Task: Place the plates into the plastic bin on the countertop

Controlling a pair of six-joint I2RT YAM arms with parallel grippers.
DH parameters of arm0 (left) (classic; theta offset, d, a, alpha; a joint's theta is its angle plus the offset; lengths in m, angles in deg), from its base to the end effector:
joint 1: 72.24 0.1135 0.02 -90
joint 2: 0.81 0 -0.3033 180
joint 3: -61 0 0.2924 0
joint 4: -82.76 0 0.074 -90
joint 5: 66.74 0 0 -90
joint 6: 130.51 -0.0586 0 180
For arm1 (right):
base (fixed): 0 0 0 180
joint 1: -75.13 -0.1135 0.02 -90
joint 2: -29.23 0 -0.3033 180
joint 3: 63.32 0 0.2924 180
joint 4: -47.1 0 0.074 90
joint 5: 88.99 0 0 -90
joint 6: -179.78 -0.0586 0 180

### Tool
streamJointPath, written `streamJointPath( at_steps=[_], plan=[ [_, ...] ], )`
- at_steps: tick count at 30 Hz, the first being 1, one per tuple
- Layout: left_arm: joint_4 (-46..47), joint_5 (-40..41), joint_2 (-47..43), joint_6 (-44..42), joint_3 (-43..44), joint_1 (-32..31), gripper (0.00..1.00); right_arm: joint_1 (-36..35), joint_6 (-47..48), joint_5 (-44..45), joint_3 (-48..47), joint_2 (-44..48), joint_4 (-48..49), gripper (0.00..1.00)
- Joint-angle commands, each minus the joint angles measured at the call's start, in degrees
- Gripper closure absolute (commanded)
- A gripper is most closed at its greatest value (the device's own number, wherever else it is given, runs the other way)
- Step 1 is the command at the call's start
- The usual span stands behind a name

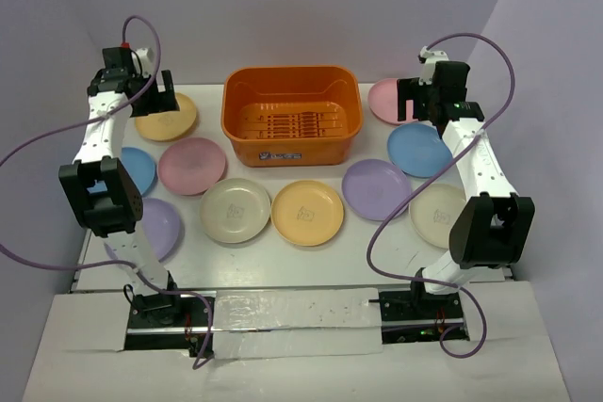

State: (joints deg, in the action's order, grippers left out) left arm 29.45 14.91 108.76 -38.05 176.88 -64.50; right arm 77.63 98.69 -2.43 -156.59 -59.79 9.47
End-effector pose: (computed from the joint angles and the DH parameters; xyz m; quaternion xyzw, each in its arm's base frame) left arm 0.4988 0.0592 0.3349 -0.0559 0.9266 -0.0508 0.3683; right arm 0.4168 -0.0147 0.3655 -0.0634 0.8778 -0.0208 0.4743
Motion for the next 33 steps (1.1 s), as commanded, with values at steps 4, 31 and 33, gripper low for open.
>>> streamJointPath(
  at_steps=[4, 31, 33],
  plan=[
    [1.4, 7.6, 8.3, -7.5, 7.7, -4.8, 0.01, 0.3, 0.4, 1.0, -3.2, 0.8, 0.4, 0.0],
    [6.0, 8.5, 25.2, -13.9, 13.4, -7.3, 0.16, 0.5, 1.6, 3.4, -1.1, 3.7, 0.0, 0.0],
    [6.6, 9.4, 26.3, -14.2, 13.6, -7.2, 0.19, 0.6, 1.6, 3.4, -1.0, 3.6, 0.0, 0.0]
  ],
)
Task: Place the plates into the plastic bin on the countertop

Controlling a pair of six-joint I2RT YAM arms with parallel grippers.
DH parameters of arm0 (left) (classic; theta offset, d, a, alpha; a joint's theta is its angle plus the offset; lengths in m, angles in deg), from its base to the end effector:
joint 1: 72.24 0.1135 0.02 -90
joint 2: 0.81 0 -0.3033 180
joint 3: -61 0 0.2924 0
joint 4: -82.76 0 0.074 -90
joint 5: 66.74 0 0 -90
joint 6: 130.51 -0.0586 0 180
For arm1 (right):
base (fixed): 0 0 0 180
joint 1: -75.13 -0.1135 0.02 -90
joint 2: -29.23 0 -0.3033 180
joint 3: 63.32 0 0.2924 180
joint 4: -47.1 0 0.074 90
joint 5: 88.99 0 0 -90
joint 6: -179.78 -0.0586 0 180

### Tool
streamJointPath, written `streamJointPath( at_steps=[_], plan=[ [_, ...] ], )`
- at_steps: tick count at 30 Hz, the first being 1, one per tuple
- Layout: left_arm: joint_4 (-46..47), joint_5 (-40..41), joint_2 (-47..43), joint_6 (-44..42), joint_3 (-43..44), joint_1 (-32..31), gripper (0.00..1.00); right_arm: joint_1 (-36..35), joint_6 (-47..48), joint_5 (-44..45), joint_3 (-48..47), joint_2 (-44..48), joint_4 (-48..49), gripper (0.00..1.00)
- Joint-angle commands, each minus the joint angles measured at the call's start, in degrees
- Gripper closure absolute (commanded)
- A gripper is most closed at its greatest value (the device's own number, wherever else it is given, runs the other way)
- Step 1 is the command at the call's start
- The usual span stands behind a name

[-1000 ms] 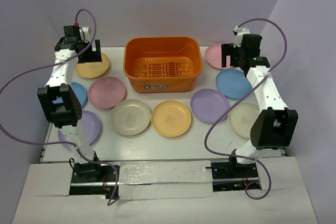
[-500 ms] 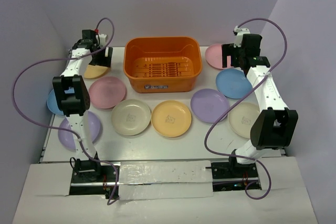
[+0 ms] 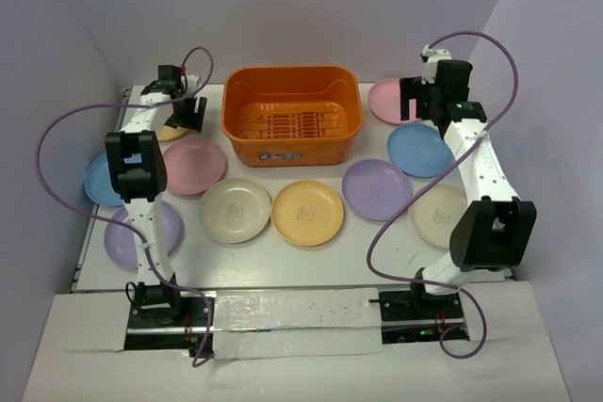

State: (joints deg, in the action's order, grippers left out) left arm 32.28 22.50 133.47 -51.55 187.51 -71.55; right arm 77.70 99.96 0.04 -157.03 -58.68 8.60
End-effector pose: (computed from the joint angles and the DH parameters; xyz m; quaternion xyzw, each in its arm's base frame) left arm 0.5912 0.0063 0.1784 0.0886 0.9578 0.0216 0.2728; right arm 0.4110 -0.0175 0.3745 -0.0623 0.8753 -0.0459 0.4773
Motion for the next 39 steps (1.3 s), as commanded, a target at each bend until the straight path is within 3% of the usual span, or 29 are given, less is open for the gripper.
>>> streamJointPath(
  at_steps=[1, 9, 16, 20, 21, 32, 39],
  plan=[
    [4.4, 3.0, 2.2, -0.9, 2.9, -0.2, 0.2, 0.4, 0.4, 0.9, -0.6, 2.5, 0.8, 0.0],
    [7.1, 6.0, 4.5, -1.8, 3.2, -0.2, 0.32, 0.4, 0.6, 0.8, -0.6, 2.2, 0.8, 0.0],
    [6.8, 5.2, 6.2, -2.5, 5.0, -1.7, 0.63, 0.4, 0.8, 2.2, -0.6, 1.9, 1.1, 0.0],
    [6.3, 4.7, 6.1, -3.0, 5.3, -1.7, 0.96, 0.4, 0.8, 2.1, -0.8, 1.5, 1.2, 0.0],
    [6.4, 4.9, 5.9, -2.9, 5.2, -1.7, 1.0, 0.4, 0.8, 1.9, -0.9, 1.3, 1.2, 0.0],
    [7.6, 9.0, -2.6, 0.7, 9.9, -1.3, 1.0, 0.4, 0.2, 1.3, -1.2, 1.0, 0.8, 0.0],
    [9.6, 7.9, -15.7, 2.5, 11.5, -2.7, 1.0, 0.4, -0.4, 0.1, -0.7, 1.8, 0.6, 0.0]
  ],
)
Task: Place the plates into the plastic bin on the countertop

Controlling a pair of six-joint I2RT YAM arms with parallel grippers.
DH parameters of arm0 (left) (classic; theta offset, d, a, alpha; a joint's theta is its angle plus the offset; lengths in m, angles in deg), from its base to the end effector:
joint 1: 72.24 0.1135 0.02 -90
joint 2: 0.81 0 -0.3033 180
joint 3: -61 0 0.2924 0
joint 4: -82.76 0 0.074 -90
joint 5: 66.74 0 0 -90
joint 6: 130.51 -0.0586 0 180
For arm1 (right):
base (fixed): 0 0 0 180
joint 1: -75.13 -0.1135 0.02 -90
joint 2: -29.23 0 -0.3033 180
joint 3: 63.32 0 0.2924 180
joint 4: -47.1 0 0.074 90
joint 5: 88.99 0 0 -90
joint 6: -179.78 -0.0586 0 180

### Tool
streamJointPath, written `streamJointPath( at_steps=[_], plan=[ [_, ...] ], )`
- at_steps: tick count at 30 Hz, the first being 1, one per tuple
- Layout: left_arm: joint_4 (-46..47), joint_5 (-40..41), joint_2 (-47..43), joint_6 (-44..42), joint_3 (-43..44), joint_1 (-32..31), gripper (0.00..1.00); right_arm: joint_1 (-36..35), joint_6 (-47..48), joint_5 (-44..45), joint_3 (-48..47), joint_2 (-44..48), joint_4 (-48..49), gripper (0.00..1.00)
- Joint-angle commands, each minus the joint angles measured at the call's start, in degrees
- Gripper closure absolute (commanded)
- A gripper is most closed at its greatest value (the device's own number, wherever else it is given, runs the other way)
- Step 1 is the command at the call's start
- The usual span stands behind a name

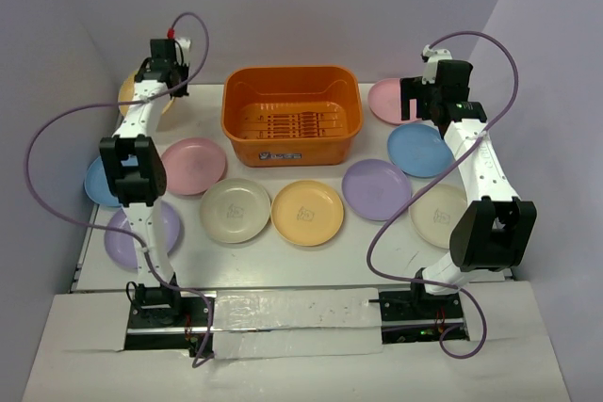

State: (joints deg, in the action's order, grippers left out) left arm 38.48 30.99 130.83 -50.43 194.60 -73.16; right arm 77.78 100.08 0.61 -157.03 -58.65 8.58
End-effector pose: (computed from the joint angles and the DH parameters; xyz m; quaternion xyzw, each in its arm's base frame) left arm 0.6115 -0.0019 0.2612 0.0591 0.9111 0.0931 0.3972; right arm 0.4108 -0.0186 0.3747 -0.0602 0.8755 -0.0510 0.4768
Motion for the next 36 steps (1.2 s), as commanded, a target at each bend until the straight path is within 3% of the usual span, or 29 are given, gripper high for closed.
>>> streamJointPath(
  at_steps=[1, 6, 11, 14, 21, 30, 36],
  plan=[
    [3.4, -0.9, -15.2, 0.8, 4.3, -1.8, 1.0, 0.3, -0.8, 0.0, -0.6, 1.9, 0.8, 0.0],
    [3.7, -7.7, -22.8, -0.5, 0.9, -5.8, 1.0, 0.3, -1.8, 2.9, -0.3, 2.6, 1.6, 0.0],
    [8.4, -22.8, -33.5, 1.1, -7.0, -12.0, 1.0, 0.6, -2.7, 3.9, 0.0, 3.1, 1.8, 0.0],
    [9.3, -26.6, -35.1, 1.7, -9.6, -16.5, 1.0, 0.8, -2.9, 4.3, -0.1, 2.6, 1.7, 0.0],
    [7.2, -30.1, -29.5, 1.5, -9.0, -22.5, 1.0, 1.4, -2.9, 5.0, -1.7, 0.6, 0.8, 0.0],
    [5.0, -36.7, -17.5, 6.8, -1.7, -23.3, 1.0, 1.7, -2.6, 6.2, -3.2, -1.5, 0.4, 0.0],
    [5.5, -37.7, -14.0, 8.9, -3.0, -24.6, 1.0, 2.1, -2.0, 6.9, -3.6, -2.1, 0.2, 0.0]
  ],
)
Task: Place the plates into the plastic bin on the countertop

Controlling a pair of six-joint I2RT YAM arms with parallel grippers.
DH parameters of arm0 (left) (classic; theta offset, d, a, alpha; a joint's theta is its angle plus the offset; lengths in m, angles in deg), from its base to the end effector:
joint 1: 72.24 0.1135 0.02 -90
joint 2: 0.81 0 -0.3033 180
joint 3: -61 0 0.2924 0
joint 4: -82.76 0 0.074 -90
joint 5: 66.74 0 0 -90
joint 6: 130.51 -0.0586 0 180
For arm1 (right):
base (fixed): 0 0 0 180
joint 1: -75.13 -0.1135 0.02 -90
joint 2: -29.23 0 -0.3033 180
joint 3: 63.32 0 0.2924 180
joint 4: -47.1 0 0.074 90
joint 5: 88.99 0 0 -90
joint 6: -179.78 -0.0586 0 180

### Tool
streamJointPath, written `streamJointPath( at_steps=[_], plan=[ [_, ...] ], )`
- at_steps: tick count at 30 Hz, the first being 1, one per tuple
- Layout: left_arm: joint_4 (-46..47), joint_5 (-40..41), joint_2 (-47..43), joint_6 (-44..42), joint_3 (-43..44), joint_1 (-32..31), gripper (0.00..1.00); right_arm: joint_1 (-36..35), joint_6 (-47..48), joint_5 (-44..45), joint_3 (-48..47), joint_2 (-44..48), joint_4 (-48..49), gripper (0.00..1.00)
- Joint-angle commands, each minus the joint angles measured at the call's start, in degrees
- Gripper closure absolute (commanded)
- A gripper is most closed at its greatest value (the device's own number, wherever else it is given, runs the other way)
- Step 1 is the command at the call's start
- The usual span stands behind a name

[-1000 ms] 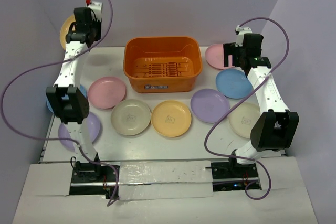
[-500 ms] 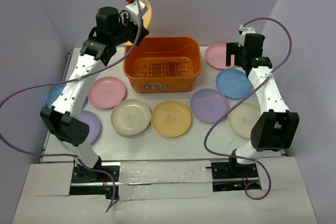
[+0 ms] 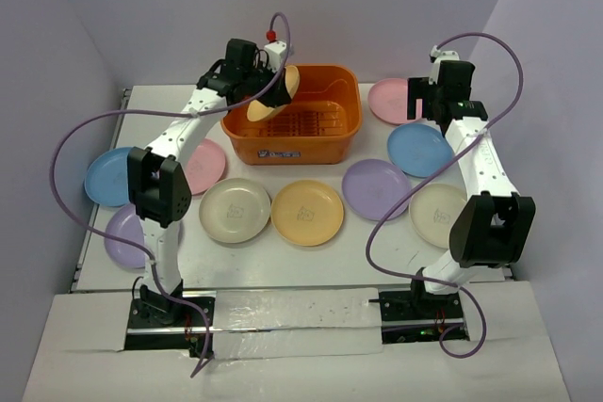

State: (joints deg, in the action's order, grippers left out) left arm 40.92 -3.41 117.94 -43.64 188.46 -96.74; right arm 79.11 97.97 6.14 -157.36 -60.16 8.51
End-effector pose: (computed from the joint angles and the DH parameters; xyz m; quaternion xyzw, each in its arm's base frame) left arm 0.4993 -0.2565 0.3546 0.3110 0.8047 -0.2852 0.4177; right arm 0.4166 -0.0342 0.3666 -0.0114 0.8820 -0.0890 0.4626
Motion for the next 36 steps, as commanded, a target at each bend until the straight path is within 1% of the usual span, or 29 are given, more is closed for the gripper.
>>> streamJointPath(
  at_steps=[1, 11, 16, 19, 21, 22, 25, 27, 28, 29, 30, 32, 34, 36],
  plan=[
    [3.0, -2.6, -0.8, 2.3, 2.6, -1.2, 1.0, 0.8, 0.2, 1.5, -3.6, -1.0, 0.1, 0.0],
    [-1.3, 9.7, 3.7, -0.9, 1.3, -5.0, 1.0, 2.2, 0.4, 1.1, -5.3, -2.2, -0.6, 0.0],
    [-1.3, 16.2, 4.3, -1.4, -0.7, -6.5, 1.0, 2.3, 0.1, 0.9, -4.9, -1.7, -0.5, 0.0],
    [-0.9, 20.4, 5.2, -1.2, -1.4, -7.1, 0.97, 2.3, -0.2, 0.5, -4.4, -1.1, -0.5, 0.0],
    [-1.0, 21.8, 5.8, -1.0, -1.0, -7.3, 0.94, 2.4, -0.3, 0.3, -4.3, -0.8, -0.5, 0.0],
    [-1.2, 23.3, 6.1, -0.9, -0.6, -7.4, 0.89, 2.3, -0.4, 0.2, -4.2, -0.6, -0.5, 0.0],
    [-2.4, 26.2, 7.5, -1.3, 0.7, -7.9, 0.67, 2.3, -0.4, -0.1, -3.9, -0.2, -0.5, 0.0],
    [-3.0, 26.4, 7.8, -1.8, 1.5, -8.0, 0.41, 2.3, -0.3, -0.3, -3.9, -0.2, -0.5, 0.0],
    [-3.1, 26.4, 7.7, -2.1, 1.6, -8.1, 0.38, 2.4, -0.3, -0.4, -3.9, -0.2, -0.5, 0.0],
    [-3.2, 26.4, 7.5, -2.4, 2.0, -8.1, 0.3, 2.4, -0.4, -0.7, -3.9, -0.1, -0.5, 0.0],
    [-3.3, 26.4, 7.4, -2.8, 2.5, -8.2, 0.25, 2.4, -0.4, -1.2, -3.9, 0.0, -0.5, 0.0],
    [-3.5, 26.3, 6.9, -3.3, 5.3, -8.2, 0.21, 2.5, -0.6, -1.9, -4.1, 0.1, -0.6, 0.0],
    [-2.9, 25.0, 5.8, -3.7, 7.2, -8.3, 0.2, 2.4, -0.9, -2.9, -4.0, 0.1, -0.6, 0.0],
    [0.7, 23.0, 3.2, -3.7, 6.7, -8.2, 0.18, 2.5, -2.0, -3.0, -4.5, -0.6, -0.6, 0.0]
  ],
)
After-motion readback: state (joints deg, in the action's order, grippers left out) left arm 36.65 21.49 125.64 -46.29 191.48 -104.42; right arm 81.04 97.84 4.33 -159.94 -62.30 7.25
